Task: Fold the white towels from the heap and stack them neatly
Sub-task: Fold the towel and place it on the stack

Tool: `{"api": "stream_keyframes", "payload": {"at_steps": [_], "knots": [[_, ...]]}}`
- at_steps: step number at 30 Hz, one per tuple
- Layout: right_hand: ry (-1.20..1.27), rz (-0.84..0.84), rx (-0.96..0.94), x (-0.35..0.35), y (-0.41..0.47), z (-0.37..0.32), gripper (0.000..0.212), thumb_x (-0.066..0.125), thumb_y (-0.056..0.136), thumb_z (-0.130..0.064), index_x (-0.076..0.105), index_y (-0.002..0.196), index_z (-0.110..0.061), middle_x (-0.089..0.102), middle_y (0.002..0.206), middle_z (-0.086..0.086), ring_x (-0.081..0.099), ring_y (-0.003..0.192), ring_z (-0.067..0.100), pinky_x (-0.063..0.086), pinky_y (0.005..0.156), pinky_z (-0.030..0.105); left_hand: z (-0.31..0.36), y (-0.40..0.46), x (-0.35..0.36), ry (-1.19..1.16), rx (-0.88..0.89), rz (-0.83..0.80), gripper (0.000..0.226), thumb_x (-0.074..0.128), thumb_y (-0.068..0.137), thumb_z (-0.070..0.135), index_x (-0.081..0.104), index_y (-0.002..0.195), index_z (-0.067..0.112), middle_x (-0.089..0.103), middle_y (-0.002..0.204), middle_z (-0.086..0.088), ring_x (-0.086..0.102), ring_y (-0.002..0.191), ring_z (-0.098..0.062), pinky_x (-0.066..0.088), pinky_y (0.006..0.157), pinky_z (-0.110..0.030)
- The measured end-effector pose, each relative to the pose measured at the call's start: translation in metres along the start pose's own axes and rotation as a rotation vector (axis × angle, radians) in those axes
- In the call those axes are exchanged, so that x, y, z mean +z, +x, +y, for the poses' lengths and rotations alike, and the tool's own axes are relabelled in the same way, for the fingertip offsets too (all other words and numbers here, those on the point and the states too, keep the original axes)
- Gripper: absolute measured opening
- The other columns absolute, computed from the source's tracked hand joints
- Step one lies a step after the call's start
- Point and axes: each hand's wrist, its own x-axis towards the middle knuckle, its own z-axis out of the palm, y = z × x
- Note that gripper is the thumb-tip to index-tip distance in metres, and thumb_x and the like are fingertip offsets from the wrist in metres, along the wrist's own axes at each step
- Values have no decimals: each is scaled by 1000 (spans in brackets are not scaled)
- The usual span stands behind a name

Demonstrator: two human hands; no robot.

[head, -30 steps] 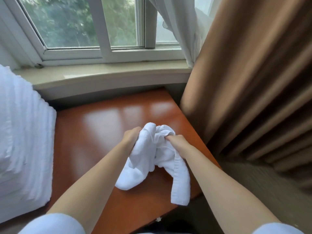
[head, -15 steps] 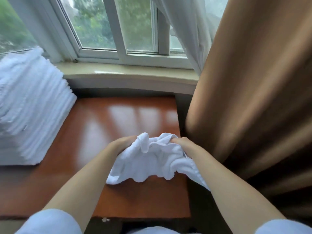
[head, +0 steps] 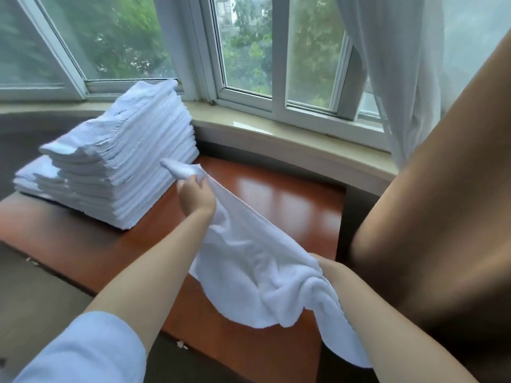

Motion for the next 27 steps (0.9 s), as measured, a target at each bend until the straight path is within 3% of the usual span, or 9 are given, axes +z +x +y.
{"api": "stream_keyframes", "payload": {"at_steps": [2, 4, 7, 9, 12, 17, 21, 24, 27], "knots": [[97, 69, 15, 8, 9, -28, 52, 34, 101, -1, 68, 63, -9, 53, 34, -12, 52, 34, -5, 40, 40, 8, 13, 27, 8, -50, 134, 4, 23, 42, 100, 13, 59, 106, -1, 50, 120, -14, 53, 112, -31, 38, 87, -26], [95, 83, 38, 21, 21, -50, 66, 33, 100, 1, 64, 46, -19, 53, 36, -5, 51, 34, -2, 39, 39, 10, 14, 53, 23, 49, 296, -174, 43, 44, 100, 16, 41, 142, 10, 36, 148, -12, 33, 137, -29, 28, 107, -29], [58, 248, 79, 30, 63, -57, 33, 42, 99, -10, 56, 71, -19, 57, 66, -1, 56, 49, 9, 45, 44, 20, -10, 80, 47, 389, 398, -477, 64, 38, 102, 32, 3, 155, 26, 4, 163, 0, -2, 149, -19, 2, 118, -43], [88, 484, 108, 24, 85, -41, 18, 48, 98, -23, 49, 81, -17, 51, 70, 1, 51, 58, 19, 39, 50, 27, -47, 73, 62, 436, 344, -526, 61, 38, 101, 28, 9, 155, 24, 10, 162, -2, 4, 149, -20, 8, 118, -44], [-94, 693, 25, 15, 96, -14, 19, 53, 94, -34, 50, 88, -16, 55, 81, 2, 52, 72, 21, 37, 60, 30, -101, 31, 66, 315, 11, -455, 55, 47, 94, 16, 32, 147, 15, 35, 148, -11, 35, 135, -30, 32, 107, -40], [-486, 437, 109, 19, 97, -1, 48, 60, 85, -47, 48, 120, -17, 56, 115, 0, 55, 96, 16, 42, 72, 28, -134, -42, 65, 85, -587, -286, 19, 55, 88, 18, 50, 104, 9, 56, 117, -16, 57, 100, -34, 47, 88, -36], [-885, 589, 132, 19, 86, 13, 67, 62, 82, -43, 35, 139, -22, 41, 134, 5, 42, 121, 26, 38, 94, 35, -124, -76, 72, -229, -840, -350, 38, 59, 90, 28, 46, 121, 11, 55, 115, -8, 60, 83, -24, 54, 68, -33], [-727, 333, 252, 10, 71, 15, 44, 60, 87, -35, 50, 123, -11, 58, 105, 1, 59, 91, 19, 46, 70, 27, -108, -81, 71, -427, -945, -404, 45, 63, 90, 32, 49, 128, 14, 55, 121, -4, 56, 84, -16, 49, 66, -29], [-180, -58, 251, 4, 51, 6, 30, 62, 90, -30, 68, 109, -8, 75, 92, 2, 72, 79, 15, 52, 56, 22, -97, -86, 58, -703, -1016, -391, 27, 63, 91, 33, 63, 113, 18, 64, 111, -2, 58, 98, -20, 47, 77, -31]]}}
